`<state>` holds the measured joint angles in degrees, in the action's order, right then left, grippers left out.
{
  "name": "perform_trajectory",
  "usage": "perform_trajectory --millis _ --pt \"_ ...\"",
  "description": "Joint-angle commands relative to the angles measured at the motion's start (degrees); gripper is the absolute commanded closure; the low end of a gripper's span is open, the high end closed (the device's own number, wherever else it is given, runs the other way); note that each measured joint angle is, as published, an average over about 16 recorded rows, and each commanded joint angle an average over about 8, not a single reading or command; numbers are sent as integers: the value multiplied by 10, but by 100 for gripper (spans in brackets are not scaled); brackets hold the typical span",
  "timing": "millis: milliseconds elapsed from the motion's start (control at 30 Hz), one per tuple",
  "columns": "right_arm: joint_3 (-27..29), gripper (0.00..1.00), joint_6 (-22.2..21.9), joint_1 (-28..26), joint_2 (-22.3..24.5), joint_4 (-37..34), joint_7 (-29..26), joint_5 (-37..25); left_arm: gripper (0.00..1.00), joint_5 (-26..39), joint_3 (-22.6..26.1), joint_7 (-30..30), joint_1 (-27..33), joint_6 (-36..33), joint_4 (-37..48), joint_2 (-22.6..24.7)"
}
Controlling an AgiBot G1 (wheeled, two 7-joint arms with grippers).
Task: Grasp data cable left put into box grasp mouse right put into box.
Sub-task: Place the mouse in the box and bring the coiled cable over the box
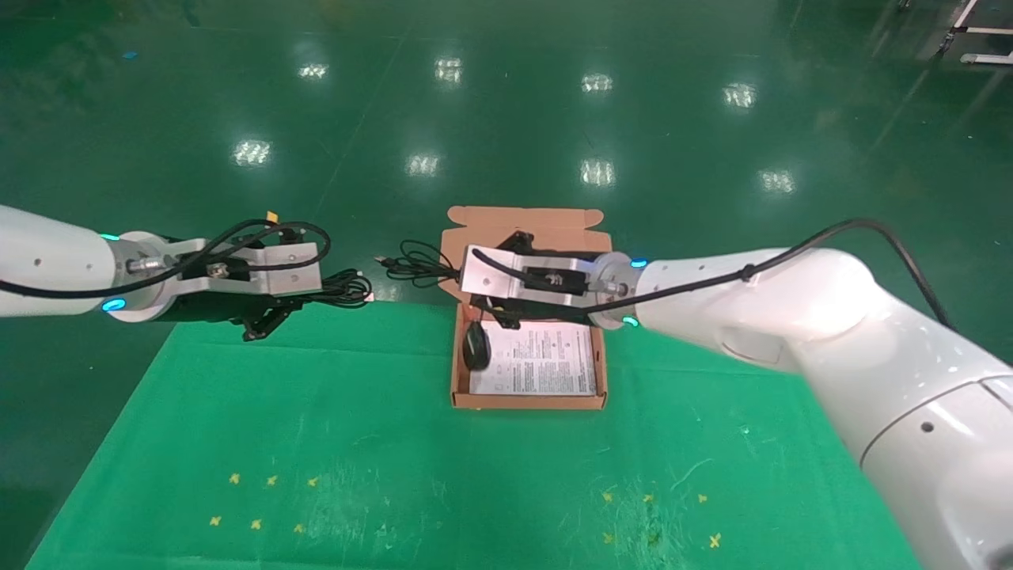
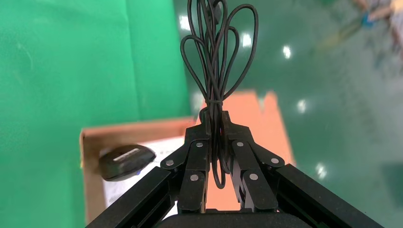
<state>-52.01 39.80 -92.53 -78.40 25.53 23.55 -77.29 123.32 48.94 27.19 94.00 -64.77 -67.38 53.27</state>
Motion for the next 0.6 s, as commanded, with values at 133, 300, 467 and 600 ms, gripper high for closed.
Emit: perform_trajectory --millis 133,300,467,600 --pt "-36 100 -19 10 0 -25 -44 27 100 0 0 0 0 0 0 0" --pt "-66 57 -21 12 0 -37 -68 36 100 0 0 0 0 0 0 0" --pt "-87 0 -19 12 0 -40 -78 40 100 0 0 0 0 0 -1 0" --pt "-90 0 -18 12 0 -41 -78 40 100 0 0 0 0 0 -1 0"
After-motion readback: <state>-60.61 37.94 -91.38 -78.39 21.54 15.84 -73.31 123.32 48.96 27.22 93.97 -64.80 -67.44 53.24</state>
